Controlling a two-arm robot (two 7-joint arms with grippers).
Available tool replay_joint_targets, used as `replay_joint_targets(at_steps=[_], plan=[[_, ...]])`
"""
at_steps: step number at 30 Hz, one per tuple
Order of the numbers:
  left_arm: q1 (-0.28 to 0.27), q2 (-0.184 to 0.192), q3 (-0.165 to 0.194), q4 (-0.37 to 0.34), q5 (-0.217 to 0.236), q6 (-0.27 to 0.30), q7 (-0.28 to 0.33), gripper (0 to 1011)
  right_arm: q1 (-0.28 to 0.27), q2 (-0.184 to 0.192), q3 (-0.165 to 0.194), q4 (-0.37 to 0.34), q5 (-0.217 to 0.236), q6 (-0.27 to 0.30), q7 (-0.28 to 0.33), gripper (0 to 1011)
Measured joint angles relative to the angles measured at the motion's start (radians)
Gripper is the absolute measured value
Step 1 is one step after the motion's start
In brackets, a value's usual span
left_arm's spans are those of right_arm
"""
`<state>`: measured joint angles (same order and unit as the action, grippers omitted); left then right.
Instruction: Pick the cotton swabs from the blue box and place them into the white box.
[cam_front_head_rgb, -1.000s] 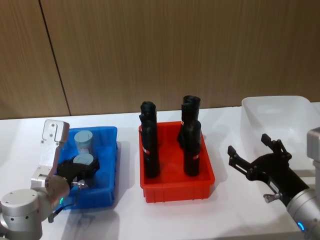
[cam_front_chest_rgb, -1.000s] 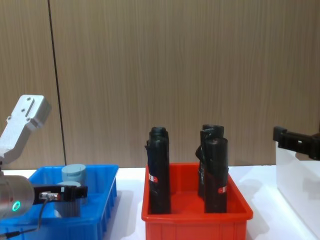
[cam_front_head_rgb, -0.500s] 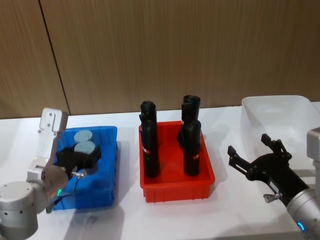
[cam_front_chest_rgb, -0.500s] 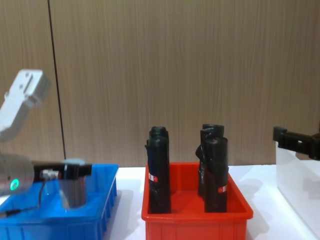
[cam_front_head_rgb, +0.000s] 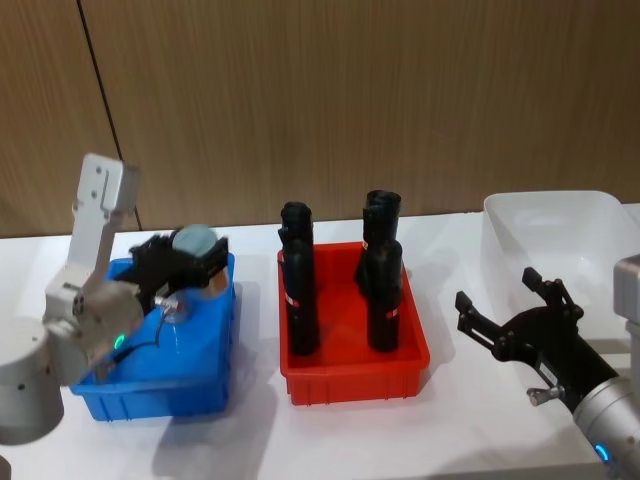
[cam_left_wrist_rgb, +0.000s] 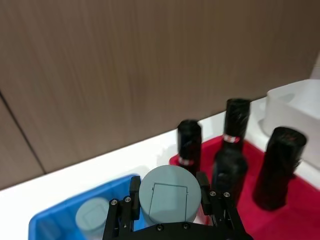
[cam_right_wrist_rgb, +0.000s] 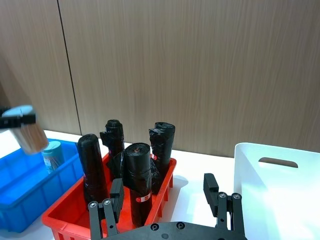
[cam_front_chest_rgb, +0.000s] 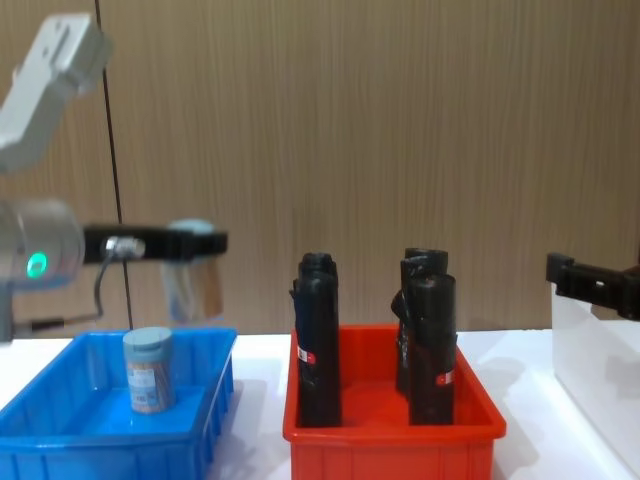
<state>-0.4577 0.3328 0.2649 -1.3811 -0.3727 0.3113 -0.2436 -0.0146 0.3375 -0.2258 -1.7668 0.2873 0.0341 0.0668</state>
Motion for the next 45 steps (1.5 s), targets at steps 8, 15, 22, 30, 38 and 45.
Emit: replay_joint_targets(at_steps=[8,15,22,30,38,45], plan=[[-0.023,0.005,-0.003,-0.084,-0.001,0.018,-0.085,671,0.000,0.000,0.000,0.000,0.000,0.000,0.000,1001],[-0.051,0.001,0.000,-0.133,0.000,0.027,-0.169,671,0.000,0.000,0.000,0.000,0.000,0.000,0.000,1002],[-0.084,-0.010,0.010,-0.148,-0.002,0.027,-0.256,671,0.000,0.000,0.000,0.000,0.000,0.000,0.000,1002],[-0.128,-0.032,0.026,-0.123,-0.015,0.027,-0.373,671,0.000,0.000,0.000,0.000,0.000,0.000,0.000,1002],[-0.186,-0.067,0.051,-0.042,-0.025,0.039,-0.489,671,0.000,0.000,0.000,0.000,0.000,0.000,0.000,1001],[-0.230,-0.095,0.071,0.035,-0.028,0.043,-0.560,671,0.000,0.000,0.000,0.000,0.000,0.000,0.000,1002]])
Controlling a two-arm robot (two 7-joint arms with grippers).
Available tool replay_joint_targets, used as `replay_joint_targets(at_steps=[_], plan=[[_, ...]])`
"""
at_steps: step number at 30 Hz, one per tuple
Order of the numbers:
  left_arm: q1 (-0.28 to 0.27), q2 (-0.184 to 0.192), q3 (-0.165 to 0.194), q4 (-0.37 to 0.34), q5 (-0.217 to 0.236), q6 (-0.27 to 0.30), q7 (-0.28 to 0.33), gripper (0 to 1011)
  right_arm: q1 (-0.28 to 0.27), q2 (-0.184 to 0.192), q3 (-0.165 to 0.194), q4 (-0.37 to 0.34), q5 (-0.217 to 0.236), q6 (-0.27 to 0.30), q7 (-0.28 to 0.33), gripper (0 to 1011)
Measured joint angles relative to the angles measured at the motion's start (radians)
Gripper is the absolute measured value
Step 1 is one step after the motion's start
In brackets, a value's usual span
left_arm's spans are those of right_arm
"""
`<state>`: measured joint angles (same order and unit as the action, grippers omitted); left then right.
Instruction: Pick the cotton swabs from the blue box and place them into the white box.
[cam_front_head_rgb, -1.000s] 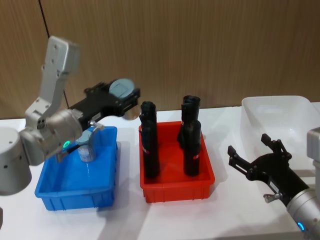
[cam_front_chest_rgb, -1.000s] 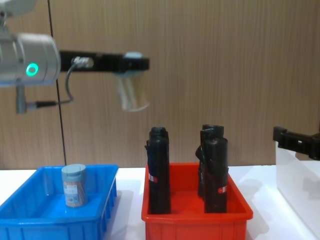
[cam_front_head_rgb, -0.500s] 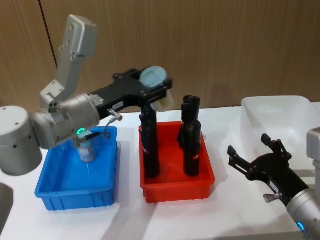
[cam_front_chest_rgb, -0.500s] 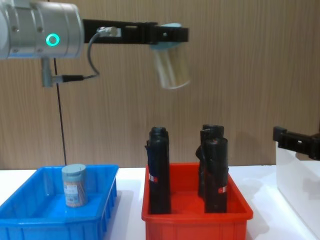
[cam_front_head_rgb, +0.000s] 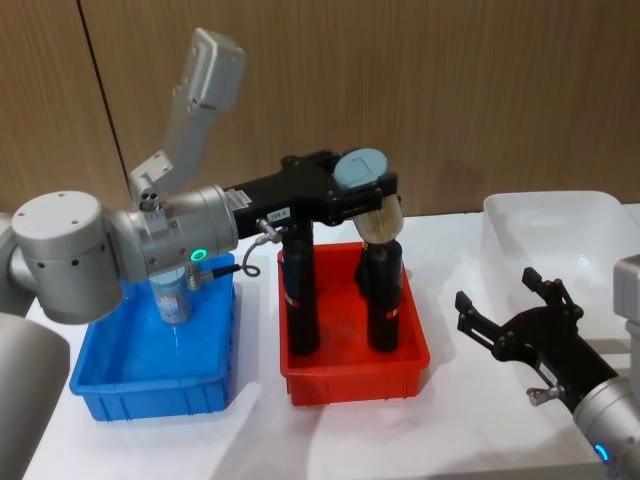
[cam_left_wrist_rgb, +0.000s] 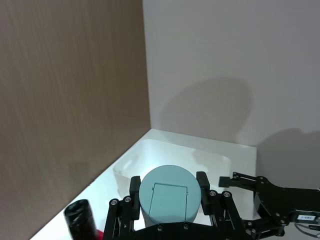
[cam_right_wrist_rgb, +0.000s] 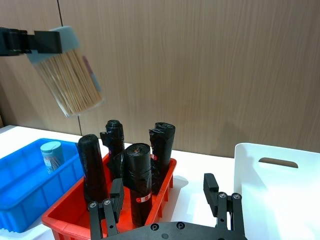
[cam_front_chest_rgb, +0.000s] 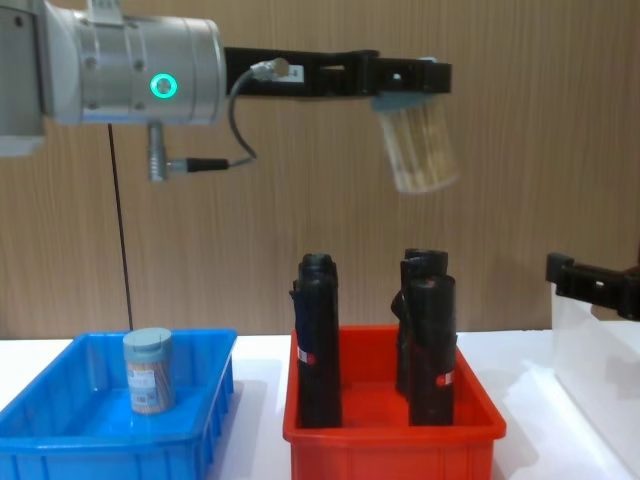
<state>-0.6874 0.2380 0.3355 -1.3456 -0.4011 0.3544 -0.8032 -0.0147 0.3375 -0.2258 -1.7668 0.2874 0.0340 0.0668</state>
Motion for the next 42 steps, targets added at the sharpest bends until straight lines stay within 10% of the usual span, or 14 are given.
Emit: replay_joint_targets(at_steps=[42], plan=[[-0.174,-0.097,0.067,0.258,0.069,0.007,-0.143,671,0.004,-0.002,0.000,-0.002,-0.006,0.012,0.003,1002]])
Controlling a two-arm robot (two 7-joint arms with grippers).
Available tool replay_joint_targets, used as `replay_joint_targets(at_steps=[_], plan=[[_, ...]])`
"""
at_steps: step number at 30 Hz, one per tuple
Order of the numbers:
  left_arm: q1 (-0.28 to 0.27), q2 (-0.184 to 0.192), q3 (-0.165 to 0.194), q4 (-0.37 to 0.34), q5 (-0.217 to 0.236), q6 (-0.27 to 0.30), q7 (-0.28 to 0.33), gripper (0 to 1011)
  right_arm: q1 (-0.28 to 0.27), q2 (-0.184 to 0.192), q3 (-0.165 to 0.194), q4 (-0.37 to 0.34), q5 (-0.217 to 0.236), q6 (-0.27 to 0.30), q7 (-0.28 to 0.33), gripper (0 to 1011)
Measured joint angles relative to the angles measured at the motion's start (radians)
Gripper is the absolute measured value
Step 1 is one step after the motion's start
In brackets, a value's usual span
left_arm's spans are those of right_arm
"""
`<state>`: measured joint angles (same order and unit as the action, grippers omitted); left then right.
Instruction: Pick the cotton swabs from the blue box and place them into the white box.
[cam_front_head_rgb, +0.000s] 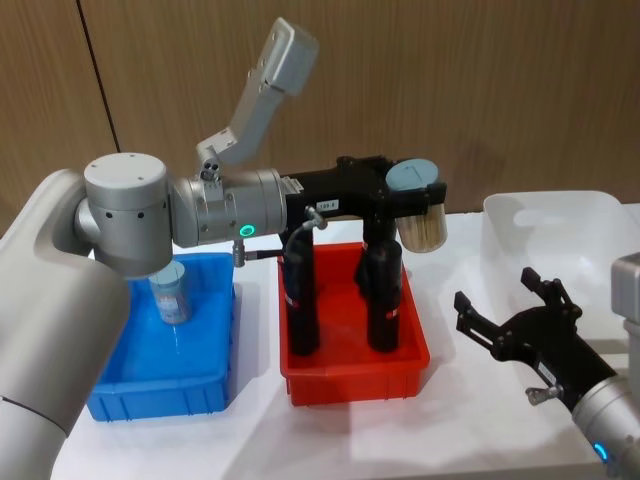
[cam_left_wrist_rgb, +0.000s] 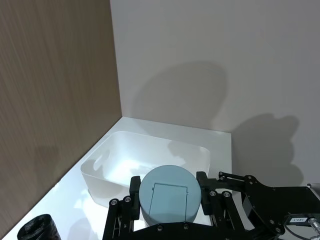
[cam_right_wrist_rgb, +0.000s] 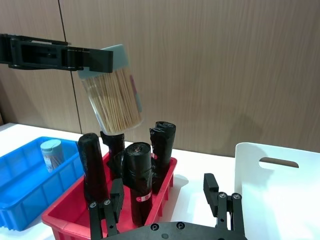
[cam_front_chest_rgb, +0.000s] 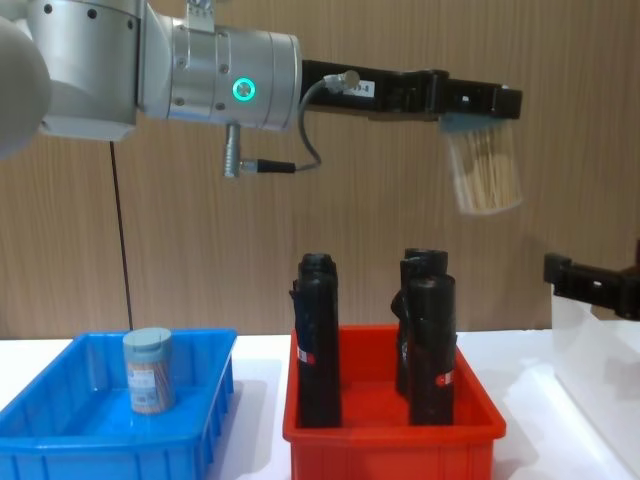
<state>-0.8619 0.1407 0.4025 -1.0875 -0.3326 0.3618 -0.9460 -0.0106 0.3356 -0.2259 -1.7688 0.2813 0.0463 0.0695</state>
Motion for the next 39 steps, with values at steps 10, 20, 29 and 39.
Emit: replay_joint_targets(at_steps=[10,20,29,39], plan=[[-0.007,-0.003,0.002,0.008,0.003,0.000,-0.004,671,0.030,-0.008,-0.002,-0.019,-0.027,0.102,0.013,1002],[-0.010,-0.005,0.003,0.012,0.005,0.000,-0.005,671,0.079,-0.019,0.001,-0.041,-0.040,0.220,0.042,1002],[-0.011,-0.005,0.004,0.014,0.006,0.000,-0.006,671,0.117,-0.030,0.004,-0.050,-0.045,0.286,0.061,1002],[-0.011,-0.006,0.004,0.015,0.006,0.000,-0.006,671,0.149,-0.043,0.003,-0.049,-0.059,0.319,0.081,1002]])
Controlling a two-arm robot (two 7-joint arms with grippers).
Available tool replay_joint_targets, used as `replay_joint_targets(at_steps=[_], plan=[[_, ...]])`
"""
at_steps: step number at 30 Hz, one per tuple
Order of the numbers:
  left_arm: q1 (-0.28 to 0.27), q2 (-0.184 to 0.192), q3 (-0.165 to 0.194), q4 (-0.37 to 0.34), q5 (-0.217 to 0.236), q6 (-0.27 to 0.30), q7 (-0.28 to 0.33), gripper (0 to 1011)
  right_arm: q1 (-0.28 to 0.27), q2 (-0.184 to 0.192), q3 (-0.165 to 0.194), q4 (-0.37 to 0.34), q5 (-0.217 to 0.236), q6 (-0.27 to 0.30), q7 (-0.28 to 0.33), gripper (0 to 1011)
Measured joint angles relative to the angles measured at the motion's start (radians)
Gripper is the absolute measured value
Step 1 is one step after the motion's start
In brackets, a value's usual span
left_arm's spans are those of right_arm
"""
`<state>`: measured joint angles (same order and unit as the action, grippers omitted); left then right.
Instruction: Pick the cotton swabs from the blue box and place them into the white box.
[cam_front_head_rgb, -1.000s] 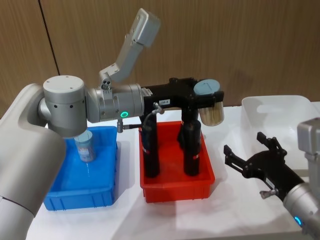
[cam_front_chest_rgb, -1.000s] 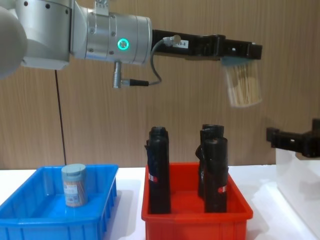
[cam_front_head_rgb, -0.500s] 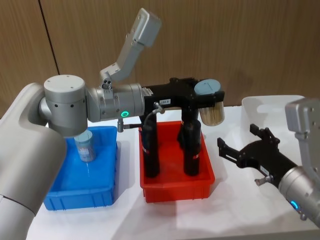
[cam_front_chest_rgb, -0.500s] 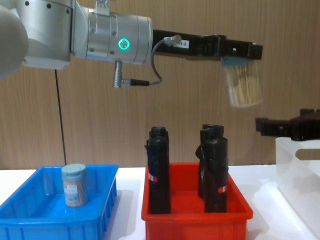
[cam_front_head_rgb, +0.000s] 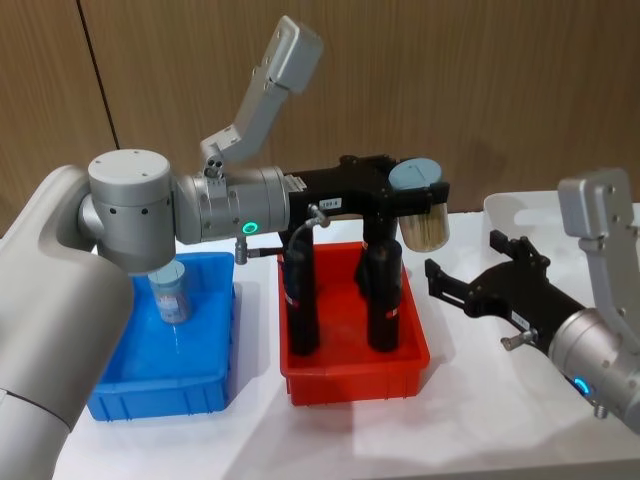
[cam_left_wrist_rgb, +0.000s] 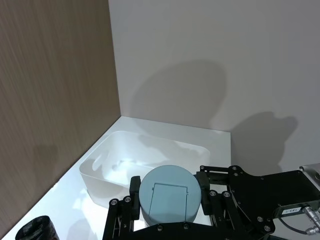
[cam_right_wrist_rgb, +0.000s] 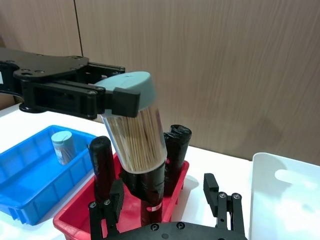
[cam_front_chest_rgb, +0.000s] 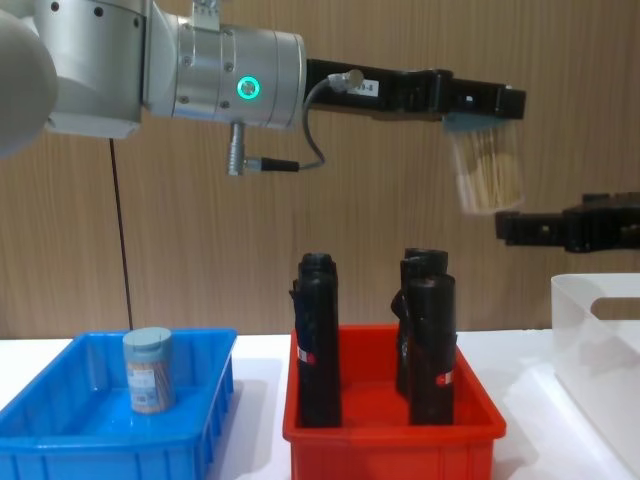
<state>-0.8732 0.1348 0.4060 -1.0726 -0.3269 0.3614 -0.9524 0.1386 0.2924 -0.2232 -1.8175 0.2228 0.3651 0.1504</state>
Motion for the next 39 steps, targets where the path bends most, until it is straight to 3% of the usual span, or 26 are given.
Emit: replay_joint_targets(at_steps=[39], plan=[[0.000,0.000,0.000,0.000,0.000,0.000,0.000,671,0.085,-0.054,-0.025,0.053,-0.047,0.006,0.062,1002]])
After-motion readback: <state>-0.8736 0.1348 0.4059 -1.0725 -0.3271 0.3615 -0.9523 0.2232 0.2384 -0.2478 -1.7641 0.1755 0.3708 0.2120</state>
